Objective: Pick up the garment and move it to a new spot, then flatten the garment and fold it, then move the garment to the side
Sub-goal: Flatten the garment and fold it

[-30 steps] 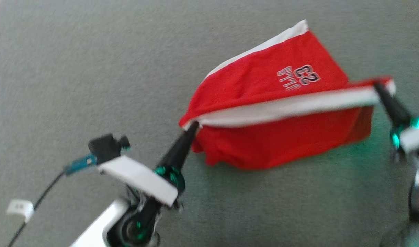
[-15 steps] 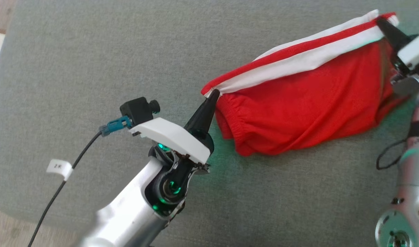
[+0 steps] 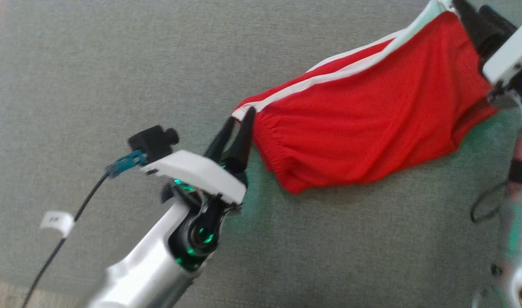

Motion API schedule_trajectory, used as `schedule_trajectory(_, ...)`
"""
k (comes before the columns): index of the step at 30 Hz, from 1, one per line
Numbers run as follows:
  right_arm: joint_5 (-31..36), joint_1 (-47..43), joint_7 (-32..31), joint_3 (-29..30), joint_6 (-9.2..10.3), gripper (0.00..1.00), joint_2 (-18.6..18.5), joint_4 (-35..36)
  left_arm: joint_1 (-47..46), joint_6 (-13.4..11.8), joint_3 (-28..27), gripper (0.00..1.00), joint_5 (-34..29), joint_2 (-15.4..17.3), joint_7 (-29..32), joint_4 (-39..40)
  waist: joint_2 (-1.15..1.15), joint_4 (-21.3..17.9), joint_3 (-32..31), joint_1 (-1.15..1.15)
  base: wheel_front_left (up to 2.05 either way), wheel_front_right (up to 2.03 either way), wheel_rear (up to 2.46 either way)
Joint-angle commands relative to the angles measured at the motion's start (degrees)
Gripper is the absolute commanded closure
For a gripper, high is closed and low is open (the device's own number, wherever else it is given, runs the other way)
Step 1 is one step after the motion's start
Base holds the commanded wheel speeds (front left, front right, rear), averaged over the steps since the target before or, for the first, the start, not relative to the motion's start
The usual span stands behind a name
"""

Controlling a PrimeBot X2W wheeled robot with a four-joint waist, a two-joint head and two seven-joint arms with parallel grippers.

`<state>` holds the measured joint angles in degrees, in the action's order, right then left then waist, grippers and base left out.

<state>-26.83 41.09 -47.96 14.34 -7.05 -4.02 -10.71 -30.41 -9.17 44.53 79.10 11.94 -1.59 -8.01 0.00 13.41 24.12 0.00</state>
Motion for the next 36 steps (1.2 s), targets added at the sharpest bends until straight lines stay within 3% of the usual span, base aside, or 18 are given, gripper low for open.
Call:
schedule_trajectory(1,0.6,-1.0,-0.8,-2.1,-0.44,0.00,-0.6,3.2,0.0,-0.3,-1.8,0.00,-1.4,2.4,-0.9,2.0,0.00,-0.6,0.0,0.00,0.00,0.00,0.00)
schedule_trajectory(5,4.3,-7.7,-1.3,-9.1,-0.44,0.00,-7.2,10.3,0.2,-3.5,2.7,0.00,-14.0,9.1,-5.4,5.9,0.00,-1.5,-0.1,0.00,0.00,0.00,0.00)
schedule_trajectory(9,8.4,-10.2,1.7,-10.3,-0.44,0.00,-10.3,9.7,-0.1,-10.2,6.0,0.00,-29.9,12.5,-12.0,8.7,0.00,-0.2,0.2,0.00,0.00,0.00,0.00)
schedule_trajectory(14,14.0,-9.1,5.7,-9.6,-0.44,0.00,-11.0,3.3,3.3,-13.4,3.4,0.00,-40.0,8.2,-13.4,11.9,0.00,2.8,0.9,0.00,0.00,0.00,0.00)
schedule_trajectory(18,18.6,-8.0,7.5,-8.6,-0.44,0.00,-11.2,-2.7,7.6,-11.8,-0.8,0.00,-46.6,4.4,-13.4,13.9,0.00,4.5,1.2,0.00,0.00,0.00,0.00)
schedule_trajectory(21,18.1,-7.8,7.0,-7.9,-0.44,0.00,-9.6,-6.8,10.2,-9.1,-3.5,0.00,-50.5,2.9,-13.4,13.7,0.00,4.7,0.9,0.00,0.00,0.00,0.00)
schedule_trajectory(22,17.5,-7.7,6.9,-7.9,-0.44,0.36,-8.9,-7.7,11.0,-8.3,-4.5,0.00,-51.5,2.5,-13.4,13.3,0.00,4.5,0.7,0.00,0.00,0.00,0.00)
schedule_trajectory(23,16.5,-7.6,7.3,-7.9,-0.44,1.00,-8.3,-8.2,11.7,-7.5,-5.5,0.00,-52.4,2.1,-13.4,12.9,0.00,4.3,0.6,0.00,0.00,0.00,0.00)
schedule_trajectory(29,10.1,-8.3,10.0,-5.1,-0.44,1.00,-6.4,-8.9,15.9,-3.4,-11.2,0.00,-55.7,0.0,-13.4,9.4,0.00,1.0,-2.4,0.00,0.00,0.00,0.00)
schedule_trajectory(36,8.9,-12.0,11.6,6.8,-0.44,1.00,-10.0,-10.1,21.2,0.6,-15.7,0.00,-58.2,-1.9,-13.4,5.7,0.00,-1.0,-7.7,0.00,0.00,0.00,0.00)
